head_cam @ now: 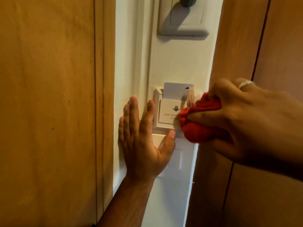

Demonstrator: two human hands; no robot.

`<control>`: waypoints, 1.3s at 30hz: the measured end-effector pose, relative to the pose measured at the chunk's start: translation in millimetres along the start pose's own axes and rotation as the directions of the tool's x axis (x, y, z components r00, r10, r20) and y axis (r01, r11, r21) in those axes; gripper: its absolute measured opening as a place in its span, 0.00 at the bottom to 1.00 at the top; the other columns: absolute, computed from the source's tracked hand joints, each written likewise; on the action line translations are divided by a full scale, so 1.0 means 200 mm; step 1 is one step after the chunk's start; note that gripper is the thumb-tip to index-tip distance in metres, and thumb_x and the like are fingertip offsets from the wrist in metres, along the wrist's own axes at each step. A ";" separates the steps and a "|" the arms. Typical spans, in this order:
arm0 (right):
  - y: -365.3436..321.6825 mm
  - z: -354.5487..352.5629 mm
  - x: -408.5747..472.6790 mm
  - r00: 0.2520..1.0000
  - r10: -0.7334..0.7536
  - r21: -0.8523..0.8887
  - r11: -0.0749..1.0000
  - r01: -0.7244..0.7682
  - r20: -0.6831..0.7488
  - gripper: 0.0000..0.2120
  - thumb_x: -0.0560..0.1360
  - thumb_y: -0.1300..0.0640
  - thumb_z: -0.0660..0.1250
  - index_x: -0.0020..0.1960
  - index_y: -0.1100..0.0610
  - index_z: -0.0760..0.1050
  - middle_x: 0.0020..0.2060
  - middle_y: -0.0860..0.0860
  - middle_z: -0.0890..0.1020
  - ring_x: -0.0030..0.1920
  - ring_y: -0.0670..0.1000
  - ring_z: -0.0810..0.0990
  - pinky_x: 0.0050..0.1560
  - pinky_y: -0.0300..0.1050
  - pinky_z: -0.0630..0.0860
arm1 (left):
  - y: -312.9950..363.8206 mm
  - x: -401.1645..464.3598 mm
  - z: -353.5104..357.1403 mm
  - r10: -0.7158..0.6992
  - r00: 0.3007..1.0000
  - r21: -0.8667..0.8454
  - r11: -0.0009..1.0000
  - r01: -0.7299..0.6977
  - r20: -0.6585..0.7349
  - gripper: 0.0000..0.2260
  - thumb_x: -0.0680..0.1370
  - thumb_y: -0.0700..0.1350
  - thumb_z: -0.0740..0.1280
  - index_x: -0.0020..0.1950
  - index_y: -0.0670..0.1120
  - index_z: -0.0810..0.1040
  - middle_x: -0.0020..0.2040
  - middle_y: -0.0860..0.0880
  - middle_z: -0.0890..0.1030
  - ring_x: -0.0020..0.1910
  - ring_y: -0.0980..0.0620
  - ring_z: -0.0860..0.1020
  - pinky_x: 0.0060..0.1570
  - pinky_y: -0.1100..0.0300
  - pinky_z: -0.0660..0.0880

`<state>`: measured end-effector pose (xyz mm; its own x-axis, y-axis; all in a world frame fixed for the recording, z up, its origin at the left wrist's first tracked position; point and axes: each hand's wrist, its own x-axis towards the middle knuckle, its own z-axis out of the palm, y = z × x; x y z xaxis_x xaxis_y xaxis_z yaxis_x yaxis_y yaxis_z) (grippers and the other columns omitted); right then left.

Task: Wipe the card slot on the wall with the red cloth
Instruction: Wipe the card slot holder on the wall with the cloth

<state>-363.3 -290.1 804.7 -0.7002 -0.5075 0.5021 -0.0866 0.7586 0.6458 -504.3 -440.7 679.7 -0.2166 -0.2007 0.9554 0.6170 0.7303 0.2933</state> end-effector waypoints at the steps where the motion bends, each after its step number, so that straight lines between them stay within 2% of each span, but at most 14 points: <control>1: 0.00 0.00 0.00 1.000 0.019 0.007 1.000 -0.018 -0.018 0.30 0.61 0.41 0.68 0.62 0.45 0.73 0.48 0.58 0.74 0.42 0.62 0.74 0.27 0.46 0.70 | 0.00 0.00 0.00 0.000 1.000 0.005 1.000 0.000 0.002 0.34 0.76 0.66 0.57 0.79 0.52 0.58 0.81 0.46 0.55 0.81 0.47 0.53 0.78 0.53 0.46; 4: -0.04 0.02 -0.01 1.000 -0.011 -0.027 1.000 0.011 0.005 0.32 0.60 0.42 0.71 0.63 0.44 0.73 0.49 0.58 0.75 0.43 0.62 0.75 0.27 0.47 0.72 | 0.00 -0.01 0.00 0.003 1.000 -0.003 1.000 -0.003 0.004 0.34 0.77 0.66 0.57 0.79 0.52 0.58 0.81 0.46 0.55 0.81 0.48 0.52 0.78 0.52 0.46; 6: -0.01 0.01 0.00 1.000 0.013 -0.007 1.000 -0.013 -0.016 0.30 0.62 0.39 0.66 0.64 0.43 0.72 0.49 0.58 0.75 0.44 0.62 0.74 0.29 0.48 0.72 | 0.00 -0.01 0.00 0.000 1.000 -0.008 1.000 0.000 0.005 0.34 0.76 0.65 0.57 0.79 0.52 0.59 0.81 0.46 0.55 0.81 0.48 0.52 0.78 0.52 0.47; 9: 0.03 0.00 0.03 0.996 0.078 0.012 0.997 -0.078 -0.046 0.31 0.63 0.38 0.62 0.66 0.44 0.69 0.51 0.60 0.72 0.46 0.64 0.72 0.33 0.57 0.77 | 0.00 -0.01 0.00 0.001 1.000 0.012 1.000 -0.001 0.002 0.34 0.76 0.64 0.60 0.78 0.51 0.60 0.81 0.45 0.56 0.81 0.47 0.53 0.78 0.52 0.47; 11: 0.01 0.02 0.01 0.999 0.020 -0.006 1.000 -0.021 -0.030 0.31 0.63 0.39 0.62 0.65 0.44 0.70 0.50 0.59 0.73 0.44 0.62 0.73 0.30 0.54 0.77 | 0.00 -0.01 0.00 0.002 1.000 -0.001 1.000 -0.002 0.008 0.34 0.76 0.64 0.59 0.79 0.51 0.60 0.81 0.45 0.55 0.81 0.47 0.53 0.78 0.52 0.46; 13: 0.02 0.05 -0.03 1.000 -0.027 0.008 1.000 0.027 0.004 0.29 0.64 0.36 0.57 0.64 0.41 0.69 0.49 0.56 0.73 0.43 0.59 0.73 0.28 0.51 0.76 | 0.00 -0.01 0.00 0.002 1.000 -0.014 1.000 -0.002 0.006 0.34 0.77 0.66 0.57 0.79 0.51 0.59 0.81 0.46 0.55 0.81 0.47 0.52 0.78 0.53 0.46; 17: 0.10 0.04 -0.02 0.994 0.104 0.043 0.994 -0.103 -0.034 0.29 0.67 0.32 0.49 0.65 0.40 0.66 0.50 0.57 0.70 0.45 0.60 0.70 0.33 0.56 0.76 | 0.00 0.00 0.00 -0.001 1.000 -0.015 1.000 0.001 0.001 0.34 0.77 0.67 0.56 0.79 0.51 0.59 0.81 0.47 0.54 0.81 0.47 0.53 0.78 0.52 0.47; 21: 0.03 0.09 -0.09 1.000 0.018 0.086 0.996 -0.018 -0.002 0.29 0.65 0.36 0.58 0.64 0.42 0.70 0.49 0.56 0.73 0.44 0.57 0.72 0.30 0.50 0.76 | 0.00 -0.01 0.00 0.002 1.000 -0.008 1.000 -0.002 0.005 0.34 0.77 0.67 0.56 0.79 0.51 0.59 0.81 0.46 0.54 0.81 0.47 0.52 0.79 0.53 0.46; 25: 0.08 0.05 -0.05 0.989 0.150 0.149 0.978 -0.148 -0.002 0.31 0.64 0.35 0.60 0.66 0.43 0.68 0.51 0.58 0.71 0.46 0.58 0.70 0.38 0.56 0.76 | 0.00 -0.01 0.00 0.003 1.000 -0.010 1.000 -0.003 0.002 0.34 0.77 0.67 0.56 0.79 0.52 0.58 0.81 0.48 0.53 0.81 0.47 0.52 0.79 0.53 0.45; 28: 0.01 0.09 -0.09 0.997 0.079 0.149 0.986 -0.080 0.014 0.32 0.63 0.40 0.67 0.65 0.45 0.70 0.50 0.58 0.73 0.45 0.58 0.72 0.35 0.52 0.76 | 0.00 -0.01 0.00 0.001 1.000 -0.011 1.000 -0.001 0.005 0.34 0.77 0.67 0.56 0.79 0.51 0.59 0.81 0.46 0.55 0.81 0.47 0.53 0.79 0.53 0.45; 30: 0.00 0.10 -0.10 0.999 0.044 0.152 0.987 -0.046 0.019 0.31 0.63 0.39 0.66 0.65 0.44 0.70 0.50 0.57 0.74 0.46 0.58 0.73 0.34 0.51 0.77 | 0.00 -0.01 0.00 -0.003 1.000 -0.008 1.000 0.003 0.003 0.34 0.77 0.67 0.56 0.79 0.51 0.59 0.81 0.45 0.56 0.81 0.46 0.53 0.79 0.53 0.46; 33: 0.06 0.06 -0.04 0.987 0.151 0.157 0.978 -0.140 -0.062 0.31 0.64 0.40 0.63 0.66 0.46 0.70 0.52 0.60 0.72 0.47 0.61 0.71 0.38 0.57 0.76 | 0.00 -0.01 0.00 -0.006 1.000 -0.011 1.000 0.006 0.012 0.34 0.76 0.67 0.56 0.79 0.51 0.59 0.81 0.46 0.55 0.81 0.46 0.52 0.79 0.52 0.46; 37: 0.02 0.08 -0.07 0.996 0.064 0.095 0.994 -0.057 -0.066 0.31 0.63 0.40 0.64 0.65 0.47 0.71 0.50 0.59 0.74 0.46 0.60 0.73 0.34 0.52 0.75 | 0.00 -0.01 0.00 -0.002 1.000 -0.016 1.000 0.002 0.008 0.34 0.77 0.67 0.56 0.79 0.51 0.59 0.81 0.47 0.55 0.81 0.47 0.52 0.79 0.52 0.46; 39: 0.06 0.06 -0.05 0.994 0.094 0.101 0.991 -0.088 -0.052 0.31 0.64 0.38 0.62 0.66 0.44 0.70 0.51 0.59 0.72 0.47 0.61 0.71 0.35 0.54 0.76 | 0.00 0.00 0.00 -0.002 1.000 -0.018 1.000 0.002 0.002 0.34 0.76 0.67 0.57 0.78 0.51 0.59 0.81 0.47 0.55 0.81 0.47 0.53 0.79 0.52 0.47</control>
<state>-365.1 -271.6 800.8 -0.6674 -0.4549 0.5896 -0.0957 0.8375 0.5379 -503.5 -440.1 679.0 -0.2194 -0.2010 0.9547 0.6302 0.7178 0.2959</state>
